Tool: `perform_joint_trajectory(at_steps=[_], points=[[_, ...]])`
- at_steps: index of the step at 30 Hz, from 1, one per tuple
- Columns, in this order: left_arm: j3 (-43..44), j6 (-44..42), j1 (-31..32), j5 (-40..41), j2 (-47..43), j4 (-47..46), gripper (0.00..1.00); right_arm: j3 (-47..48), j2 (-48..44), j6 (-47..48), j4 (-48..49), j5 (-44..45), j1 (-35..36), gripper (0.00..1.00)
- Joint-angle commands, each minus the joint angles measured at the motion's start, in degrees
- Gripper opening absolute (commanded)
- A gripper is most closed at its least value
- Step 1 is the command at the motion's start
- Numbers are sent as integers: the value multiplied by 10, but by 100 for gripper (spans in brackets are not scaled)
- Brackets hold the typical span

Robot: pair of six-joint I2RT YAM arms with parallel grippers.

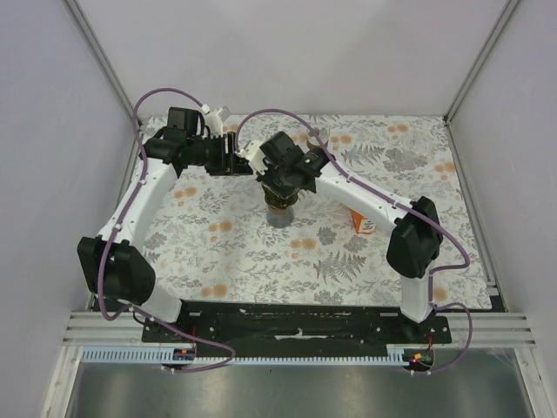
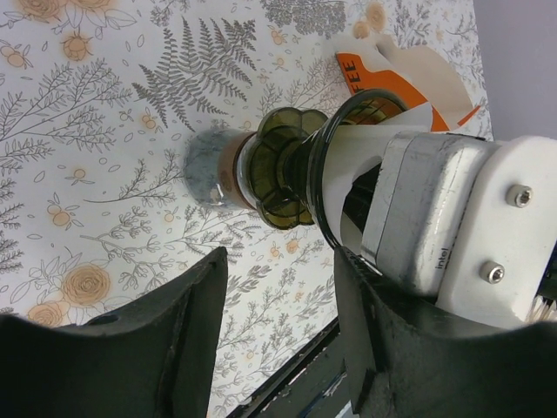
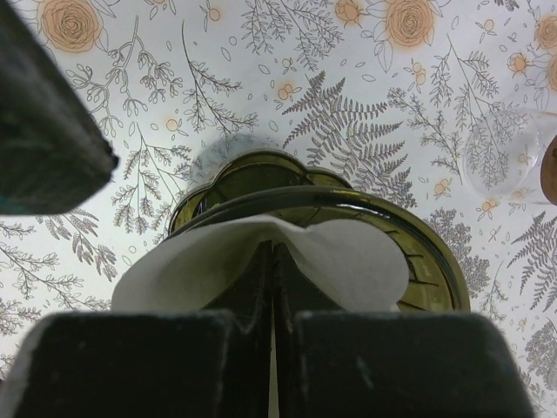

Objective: Place the coffee filter in the dripper
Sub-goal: Place the coffee filter in the coffee dripper.

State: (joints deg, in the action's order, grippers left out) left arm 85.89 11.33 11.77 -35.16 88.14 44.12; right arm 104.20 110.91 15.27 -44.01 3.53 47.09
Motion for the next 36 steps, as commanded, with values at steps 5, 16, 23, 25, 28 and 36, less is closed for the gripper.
perform_joint_trajectory(at_steps=[5, 16, 23, 25, 28, 36], points=[[-11, 19, 30, -6, 9, -47, 52, 52, -3, 51, 16, -54, 32, 0], [-9, 14, 30, -1, 10, -47, 51, 39, -53, 64, 29, -39, 33, 11], [-3, 11, 30, 7, 10, -42, 51, 44, -68, 67, 30, -39, 32, 18], [2, 9, 29, 10, 10, -40, 51, 43, -70, 69, 30, -39, 32, 18], [8, 6, 29, 15, 11, -35, 51, 43, -75, 68, 30, -39, 31, 18], [17, 14, 10, 15, 6, -32, 50, 25, -82, 73, 28, -39, 25, 0]])
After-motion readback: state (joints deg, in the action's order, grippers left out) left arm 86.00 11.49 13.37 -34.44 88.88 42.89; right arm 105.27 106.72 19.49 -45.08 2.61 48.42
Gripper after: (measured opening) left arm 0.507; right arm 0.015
